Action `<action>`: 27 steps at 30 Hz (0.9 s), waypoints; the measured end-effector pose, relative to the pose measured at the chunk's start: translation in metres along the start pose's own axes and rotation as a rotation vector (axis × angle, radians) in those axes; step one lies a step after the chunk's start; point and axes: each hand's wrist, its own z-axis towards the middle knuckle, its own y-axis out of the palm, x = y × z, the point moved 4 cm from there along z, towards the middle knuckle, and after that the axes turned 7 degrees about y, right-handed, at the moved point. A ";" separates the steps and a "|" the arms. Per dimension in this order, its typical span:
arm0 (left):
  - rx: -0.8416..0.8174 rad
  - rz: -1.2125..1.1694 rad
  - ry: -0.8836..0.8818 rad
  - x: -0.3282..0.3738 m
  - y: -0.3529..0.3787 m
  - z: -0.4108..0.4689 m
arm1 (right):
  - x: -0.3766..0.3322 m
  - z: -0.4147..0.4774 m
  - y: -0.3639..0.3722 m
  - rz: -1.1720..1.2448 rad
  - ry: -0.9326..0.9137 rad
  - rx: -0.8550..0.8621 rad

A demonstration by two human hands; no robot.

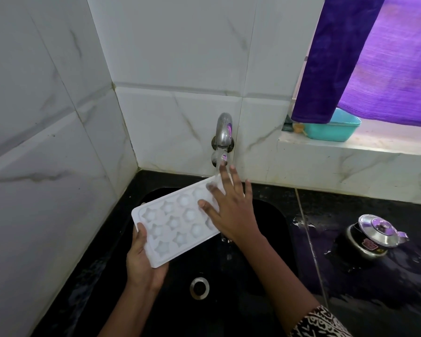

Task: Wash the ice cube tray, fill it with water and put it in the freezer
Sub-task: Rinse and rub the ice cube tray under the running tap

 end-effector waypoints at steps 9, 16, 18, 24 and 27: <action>-0.014 0.009 0.002 -0.001 0.001 0.000 | 0.006 -0.001 0.002 0.057 0.008 -0.032; -0.004 -0.003 -0.013 -0.003 0.001 -0.002 | 0.005 -0.002 0.003 0.056 -0.005 -0.037; 0.003 0.000 -0.002 0.000 -0.003 -0.002 | 0.010 -0.002 0.002 0.081 0.001 -0.043; 0.004 -0.024 -0.022 -0.003 -0.001 -0.006 | 0.000 -0.004 0.005 0.042 0.001 0.027; 0.002 -0.008 -0.010 -0.001 -0.003 -0.004 | 0.013 -0.002 0.004 0.059 0.012 0.001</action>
